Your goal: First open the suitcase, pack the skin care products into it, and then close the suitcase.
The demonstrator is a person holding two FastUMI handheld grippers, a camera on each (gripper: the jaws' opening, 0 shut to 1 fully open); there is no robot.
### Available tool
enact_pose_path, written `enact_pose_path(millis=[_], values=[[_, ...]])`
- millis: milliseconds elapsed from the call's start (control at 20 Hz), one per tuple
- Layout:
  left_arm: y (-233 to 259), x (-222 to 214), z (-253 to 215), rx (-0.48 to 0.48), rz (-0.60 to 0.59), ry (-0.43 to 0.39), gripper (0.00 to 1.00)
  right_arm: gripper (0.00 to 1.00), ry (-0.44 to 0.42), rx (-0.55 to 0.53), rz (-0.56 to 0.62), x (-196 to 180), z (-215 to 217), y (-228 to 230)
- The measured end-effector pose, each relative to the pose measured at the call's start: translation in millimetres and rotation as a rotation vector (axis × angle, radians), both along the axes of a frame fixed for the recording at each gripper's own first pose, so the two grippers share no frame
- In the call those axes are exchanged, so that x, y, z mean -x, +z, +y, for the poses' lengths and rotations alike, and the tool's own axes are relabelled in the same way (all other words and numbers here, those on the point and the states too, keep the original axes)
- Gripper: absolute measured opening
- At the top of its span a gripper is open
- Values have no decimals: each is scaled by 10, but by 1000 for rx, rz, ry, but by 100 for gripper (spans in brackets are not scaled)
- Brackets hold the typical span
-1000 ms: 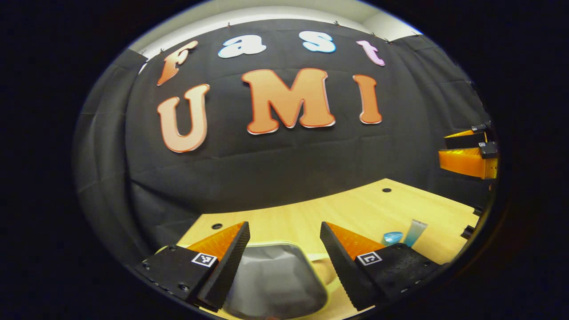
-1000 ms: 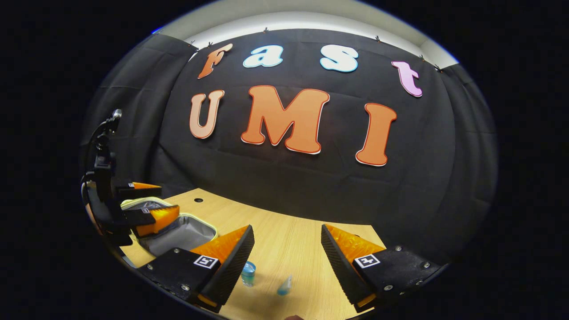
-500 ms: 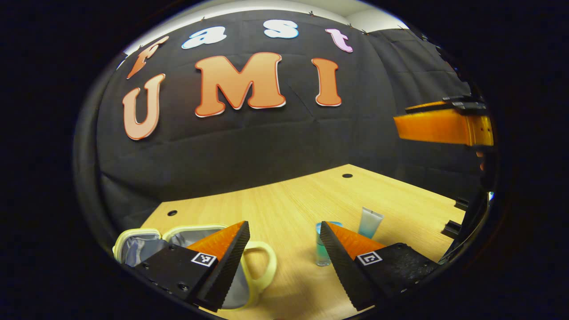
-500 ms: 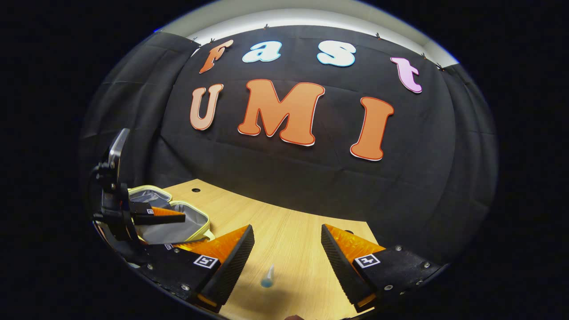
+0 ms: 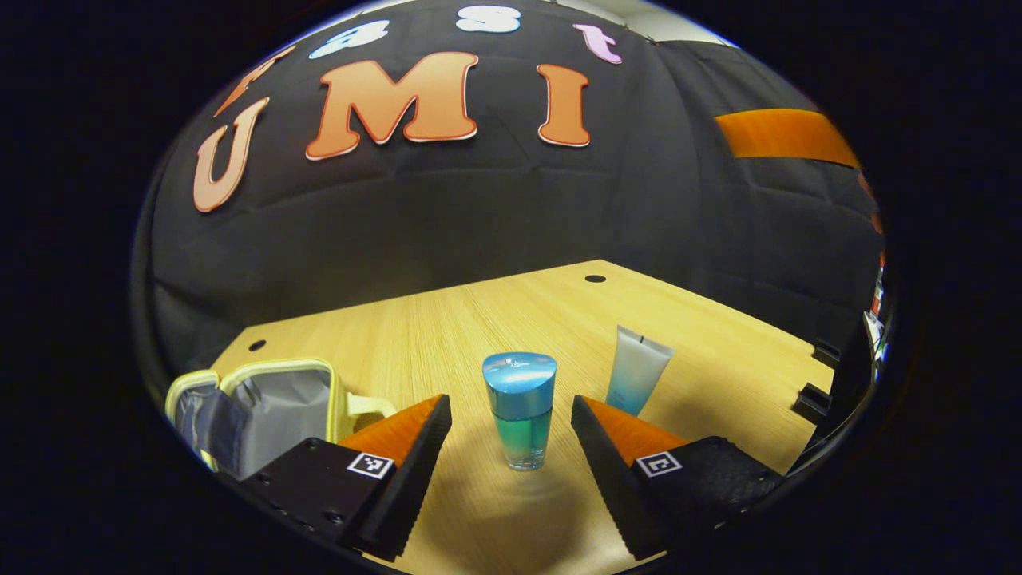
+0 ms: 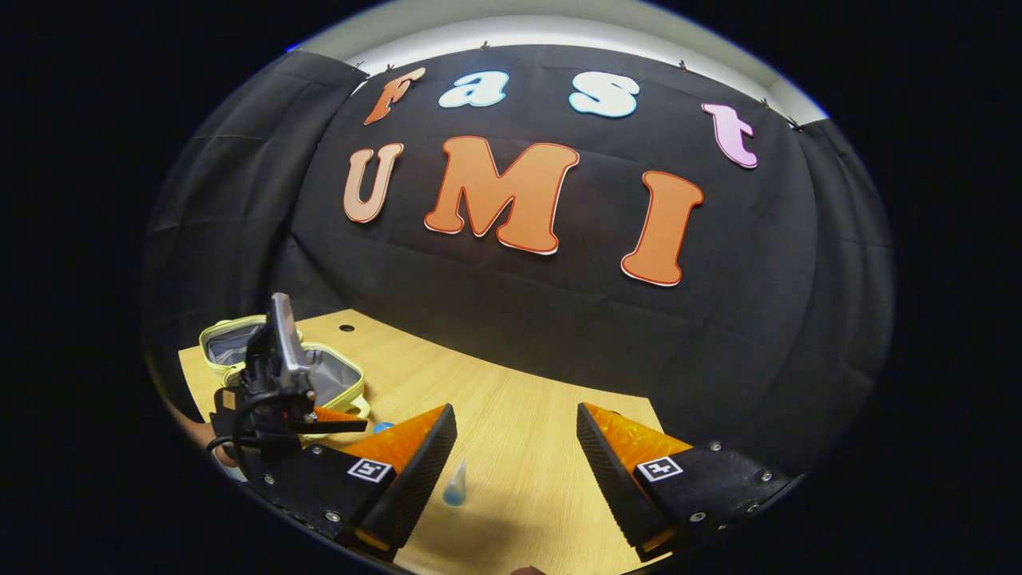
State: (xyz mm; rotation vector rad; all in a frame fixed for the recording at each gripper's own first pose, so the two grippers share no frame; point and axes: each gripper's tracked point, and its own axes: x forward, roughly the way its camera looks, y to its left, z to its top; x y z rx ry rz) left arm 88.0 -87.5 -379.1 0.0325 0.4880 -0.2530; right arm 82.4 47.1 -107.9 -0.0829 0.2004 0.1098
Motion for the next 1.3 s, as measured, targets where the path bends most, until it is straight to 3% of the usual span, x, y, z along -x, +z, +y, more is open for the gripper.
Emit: enact_pose_path(millis=[150, 300, 350, 450, 500, 800, 1050, 1300], values=[[-240, -95, -46, 19, 48, 8, 95, 96, 15, -8, 13, -15, 4, -126], [-340, -131, -55, 36, 66, 15, 72, 96, 40, -18, 34, -15, 59, -259], [-403, -138, -77, 39, 75, 13, 73, 96, 48, -17, 42, -12, 78, -322], [-425, -114, -129, 34, 74, 1, 62, 96, 65, -18, 55, 9, 124, -441], [-446, -147, -141, 22, 61, -2, 49, 96, 74, -21, 63, 26, 137, -521], [-379, -126, -138, 29, 19, -13, 45, 96, 120, -45, 130, 56, 278, -1107], [-24, -29, 35, -43, -35, 11, 45, 96, 181, -80, 211, -19, 425, -1465], [370, 72, 346, 2, -14, 135, 45, 96, 261, -80, 299, -118, 626, -1850]])
